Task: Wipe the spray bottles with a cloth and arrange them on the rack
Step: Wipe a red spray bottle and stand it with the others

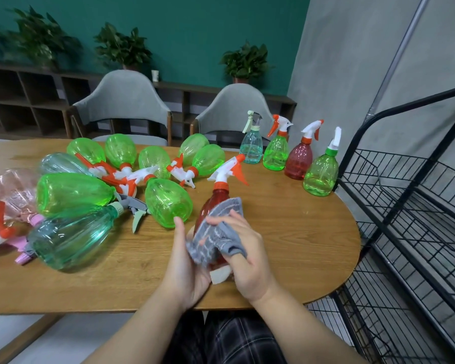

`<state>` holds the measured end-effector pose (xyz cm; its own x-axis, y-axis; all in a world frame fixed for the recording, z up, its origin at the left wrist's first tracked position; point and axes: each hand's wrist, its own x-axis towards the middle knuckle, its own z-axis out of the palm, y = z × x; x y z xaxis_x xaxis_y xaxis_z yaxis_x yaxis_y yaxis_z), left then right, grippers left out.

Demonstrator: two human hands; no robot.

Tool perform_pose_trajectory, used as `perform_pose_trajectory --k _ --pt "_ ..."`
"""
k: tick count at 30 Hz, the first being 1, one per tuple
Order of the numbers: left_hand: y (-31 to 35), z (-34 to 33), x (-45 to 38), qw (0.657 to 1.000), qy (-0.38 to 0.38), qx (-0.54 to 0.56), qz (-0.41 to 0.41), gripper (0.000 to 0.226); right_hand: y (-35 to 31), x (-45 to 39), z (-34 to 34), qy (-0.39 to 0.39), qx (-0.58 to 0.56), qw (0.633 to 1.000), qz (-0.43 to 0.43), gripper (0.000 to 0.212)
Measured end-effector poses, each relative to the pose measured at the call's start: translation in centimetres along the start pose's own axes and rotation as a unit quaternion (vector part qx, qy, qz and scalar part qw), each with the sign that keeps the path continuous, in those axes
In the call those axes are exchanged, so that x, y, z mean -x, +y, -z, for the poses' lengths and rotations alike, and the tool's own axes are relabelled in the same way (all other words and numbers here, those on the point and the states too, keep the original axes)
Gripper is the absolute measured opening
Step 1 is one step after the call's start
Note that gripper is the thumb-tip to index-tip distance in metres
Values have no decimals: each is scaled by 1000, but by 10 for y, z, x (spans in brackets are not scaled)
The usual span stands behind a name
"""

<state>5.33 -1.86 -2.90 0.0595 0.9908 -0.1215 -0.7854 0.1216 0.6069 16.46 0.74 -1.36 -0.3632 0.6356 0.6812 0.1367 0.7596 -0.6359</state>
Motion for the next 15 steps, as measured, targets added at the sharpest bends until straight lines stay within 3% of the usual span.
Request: perform_pose_trajectory --k 4,6,7,9,11,12,13,15 --pt "0 -1 1 1000 18 -15 20 85 -4 12 0 26 -93 995 -6 48" --pt "-1 2 -2 999 41 -22 2 99 -10 14 5 66 -187 977 -80 33" --pt "-1 4 -4 999 48 -21 -13 109 -13 11 10 114 -251 949 -155 26" --pt "-2 5 -4 999 43 -12 -29 117 -14 4 18 240 -388 837 -302 27" --pt "-3 6 -2 999 22 -20 -29 109 -11 -6 27 345 -472 725 -365 30" --pt "-3 6 -2 999 19 -21 -29 99 -11 -12 31 372 -494 694 -368 32" --pt "-4 6 -2 999 24 -24 -28 89 -11 -18 34 383 -497 687 -367 34" --pt "-4 7 -2 999 31 -26 -23 86 -12 -26 33 346 -469 729 -360 32"
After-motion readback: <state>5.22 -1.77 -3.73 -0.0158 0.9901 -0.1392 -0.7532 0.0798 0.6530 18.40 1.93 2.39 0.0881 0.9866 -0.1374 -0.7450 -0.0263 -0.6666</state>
